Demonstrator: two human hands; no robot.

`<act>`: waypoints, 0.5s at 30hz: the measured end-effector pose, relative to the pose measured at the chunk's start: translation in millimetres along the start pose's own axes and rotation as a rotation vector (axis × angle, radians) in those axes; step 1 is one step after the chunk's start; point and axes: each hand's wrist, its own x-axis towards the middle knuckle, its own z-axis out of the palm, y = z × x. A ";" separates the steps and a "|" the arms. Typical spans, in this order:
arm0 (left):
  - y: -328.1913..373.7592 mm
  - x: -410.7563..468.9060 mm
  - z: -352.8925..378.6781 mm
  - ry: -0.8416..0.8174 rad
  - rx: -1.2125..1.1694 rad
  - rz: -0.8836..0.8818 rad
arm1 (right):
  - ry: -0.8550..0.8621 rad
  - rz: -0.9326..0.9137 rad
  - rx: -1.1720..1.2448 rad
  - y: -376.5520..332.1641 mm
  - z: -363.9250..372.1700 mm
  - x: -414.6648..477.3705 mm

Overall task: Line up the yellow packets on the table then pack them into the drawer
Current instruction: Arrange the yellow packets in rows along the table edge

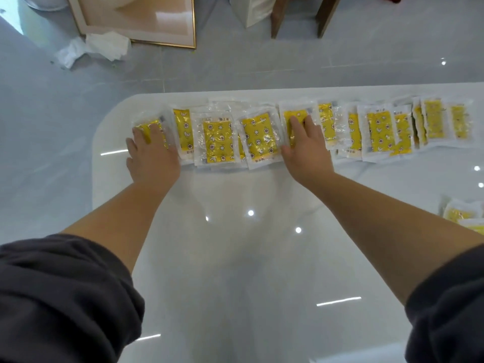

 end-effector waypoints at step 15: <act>146.3 -273.8 88.5 -0.552 0.269 0.332 | -0.441 0.271 -0.021 187.4 -11.2 -154.4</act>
